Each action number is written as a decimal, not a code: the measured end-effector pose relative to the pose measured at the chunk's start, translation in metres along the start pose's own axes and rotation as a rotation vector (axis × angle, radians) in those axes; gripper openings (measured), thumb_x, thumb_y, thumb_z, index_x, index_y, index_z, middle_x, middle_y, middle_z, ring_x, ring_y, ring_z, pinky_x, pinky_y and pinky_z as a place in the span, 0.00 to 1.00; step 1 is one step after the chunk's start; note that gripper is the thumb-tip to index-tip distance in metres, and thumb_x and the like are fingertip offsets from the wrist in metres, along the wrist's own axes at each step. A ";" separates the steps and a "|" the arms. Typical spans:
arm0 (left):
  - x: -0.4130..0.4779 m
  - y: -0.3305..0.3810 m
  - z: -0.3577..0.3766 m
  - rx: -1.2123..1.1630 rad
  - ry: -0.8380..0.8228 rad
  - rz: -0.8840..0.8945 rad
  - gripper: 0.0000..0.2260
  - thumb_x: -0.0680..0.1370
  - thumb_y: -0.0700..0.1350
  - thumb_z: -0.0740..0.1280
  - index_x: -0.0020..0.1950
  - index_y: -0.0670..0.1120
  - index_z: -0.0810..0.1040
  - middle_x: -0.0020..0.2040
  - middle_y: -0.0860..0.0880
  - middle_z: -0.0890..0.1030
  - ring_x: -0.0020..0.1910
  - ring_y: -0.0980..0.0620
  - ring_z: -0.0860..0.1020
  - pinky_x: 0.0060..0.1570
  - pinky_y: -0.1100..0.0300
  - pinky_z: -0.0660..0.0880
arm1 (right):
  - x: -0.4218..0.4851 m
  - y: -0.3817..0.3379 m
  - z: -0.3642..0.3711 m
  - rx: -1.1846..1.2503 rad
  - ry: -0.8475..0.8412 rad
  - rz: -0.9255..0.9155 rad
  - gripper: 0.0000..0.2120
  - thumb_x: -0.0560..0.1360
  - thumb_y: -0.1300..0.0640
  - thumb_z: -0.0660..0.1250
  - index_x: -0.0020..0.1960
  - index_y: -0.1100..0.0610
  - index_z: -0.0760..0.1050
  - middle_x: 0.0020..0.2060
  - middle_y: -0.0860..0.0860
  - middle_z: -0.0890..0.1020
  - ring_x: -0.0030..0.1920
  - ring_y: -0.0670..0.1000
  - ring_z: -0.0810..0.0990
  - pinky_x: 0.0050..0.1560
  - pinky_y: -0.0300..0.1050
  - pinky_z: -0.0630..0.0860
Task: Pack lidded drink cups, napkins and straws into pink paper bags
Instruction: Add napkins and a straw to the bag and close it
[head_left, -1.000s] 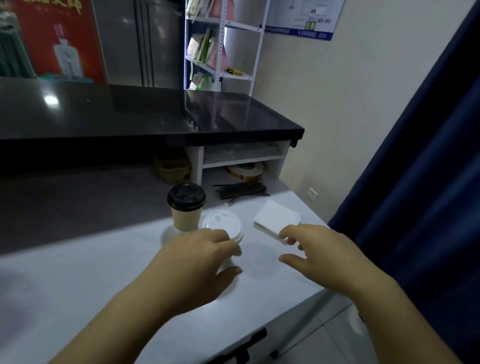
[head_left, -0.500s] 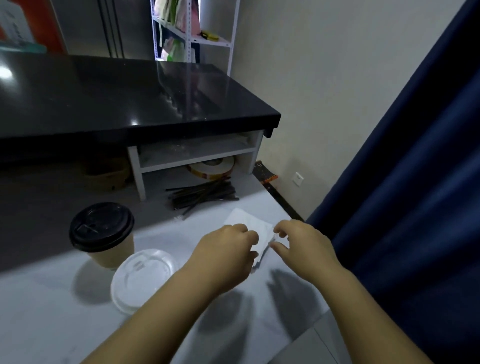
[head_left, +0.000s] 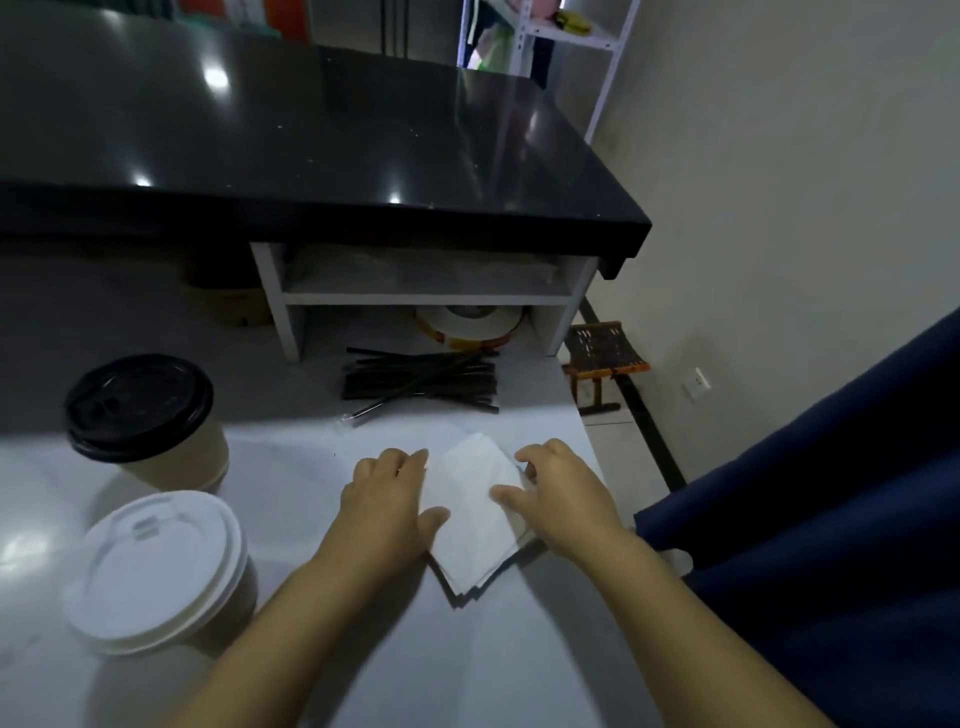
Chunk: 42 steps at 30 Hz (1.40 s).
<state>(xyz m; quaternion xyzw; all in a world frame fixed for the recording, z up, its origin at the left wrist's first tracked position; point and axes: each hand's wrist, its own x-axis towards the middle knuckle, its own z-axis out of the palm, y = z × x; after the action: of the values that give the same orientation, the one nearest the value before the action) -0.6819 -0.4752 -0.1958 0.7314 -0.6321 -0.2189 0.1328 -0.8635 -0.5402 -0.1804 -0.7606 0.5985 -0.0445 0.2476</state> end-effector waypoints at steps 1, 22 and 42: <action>0.000 0.000 0.002 -0.014 0.003 -0.020 0.29 0.75 0.56 0.63 0.73 0.48 0.58 0.68 0.48 0.64 0.66 0.46 0.61 0.63 0.53 0.62 | 0.004 0.001 0.000 0.026 -0.016 -0.005 0.26 0.72 0.42 0.68 0.65 0.53 0.71 0.57 0.48 0.73 0.54 0.48 0.74 0.52 0.44 0.73; -0.010 0.007 0.000 -0.172 0.166 -0.021 0.16 0.72 0.56 0.68 0.59 0.56 0.74 0.56 0.58 0.68 0.58 0.54 0.63 0.56 0.57 0.60 | 0.002 0.014 -0.021 0.482 -0.191 -0.159 0.07 0.68 0.56 0.76 0.37 0.52 0.78 0.35 0.47 0.82 0.34 0.44 0.79 0.33 0.38 0.75; -0.022 -0.005 -0.010 -0.291 0.104 0.085 0.06 0.70 0.44 0.72 0.40 0.53 0.77 0.37 0.58 0.79 0.40 0.61 0.75 0.38 0.68 0.68 | 0.018 0.018 -0.009 0.283 -0.051 -0.043 0.06 0.68 0.53 0.73 0.38 0.48 0.76 0.35 0.43 0.80 0.33 0.42 0.77 0.30 0.38 0.68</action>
<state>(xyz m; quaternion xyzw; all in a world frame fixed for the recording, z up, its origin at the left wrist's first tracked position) -0.6747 -0.4533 -0.1857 0.6872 -0.6164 -0.2644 0.2792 -0.8781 -0.5631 -0.1845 -0.7317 0.5632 -0.1146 0.3665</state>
